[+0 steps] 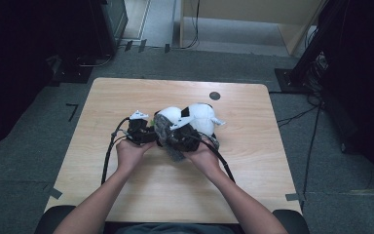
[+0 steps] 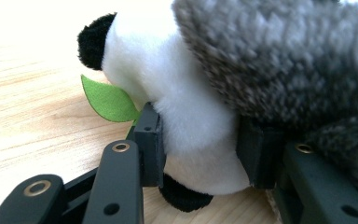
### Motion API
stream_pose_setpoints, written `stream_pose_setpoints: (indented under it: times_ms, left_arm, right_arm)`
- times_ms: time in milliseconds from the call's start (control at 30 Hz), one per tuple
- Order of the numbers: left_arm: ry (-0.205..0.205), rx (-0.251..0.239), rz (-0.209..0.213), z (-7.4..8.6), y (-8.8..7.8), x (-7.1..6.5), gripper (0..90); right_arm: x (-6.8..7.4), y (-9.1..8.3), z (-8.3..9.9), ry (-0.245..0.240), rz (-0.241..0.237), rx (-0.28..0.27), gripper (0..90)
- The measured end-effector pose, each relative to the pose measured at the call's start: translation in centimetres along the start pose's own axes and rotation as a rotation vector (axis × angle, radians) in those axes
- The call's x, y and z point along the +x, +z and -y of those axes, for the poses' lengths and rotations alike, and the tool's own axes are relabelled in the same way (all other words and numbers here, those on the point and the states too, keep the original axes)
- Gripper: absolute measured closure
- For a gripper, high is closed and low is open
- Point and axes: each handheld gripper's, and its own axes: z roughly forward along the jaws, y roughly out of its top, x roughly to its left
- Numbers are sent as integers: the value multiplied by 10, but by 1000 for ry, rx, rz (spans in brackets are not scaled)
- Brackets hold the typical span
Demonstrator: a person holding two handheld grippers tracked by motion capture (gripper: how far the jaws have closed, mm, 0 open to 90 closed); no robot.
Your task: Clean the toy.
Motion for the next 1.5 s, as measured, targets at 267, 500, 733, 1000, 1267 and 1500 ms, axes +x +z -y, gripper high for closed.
stream_pose_setpoints:
  times_ms: [267,500,733,1000,1267,1500]
  left_arm:
    - [3,6,12,-1,2,2,569]
    - [7,5,15,-1,3,1,569]
    - [16,13,15,-2,4,0,574]
    - [17,22,20,-3,4,0,580]
    - [15,22,24,-3,5,-1,583]
    - [15,23,27,-3,5,-1,585]
  right_arm:
    - [-6,4,11,9,-33,94,790]
    - [-17,-4,15,32,-32,145,790]
    - [-28,-22,23,54,-8,152,787]
    - [-42,-38,34,81,6,175,785]
    - [-56,-57,47,100,34,199,777]
    - [-67,-70,55,124,59,211,776]
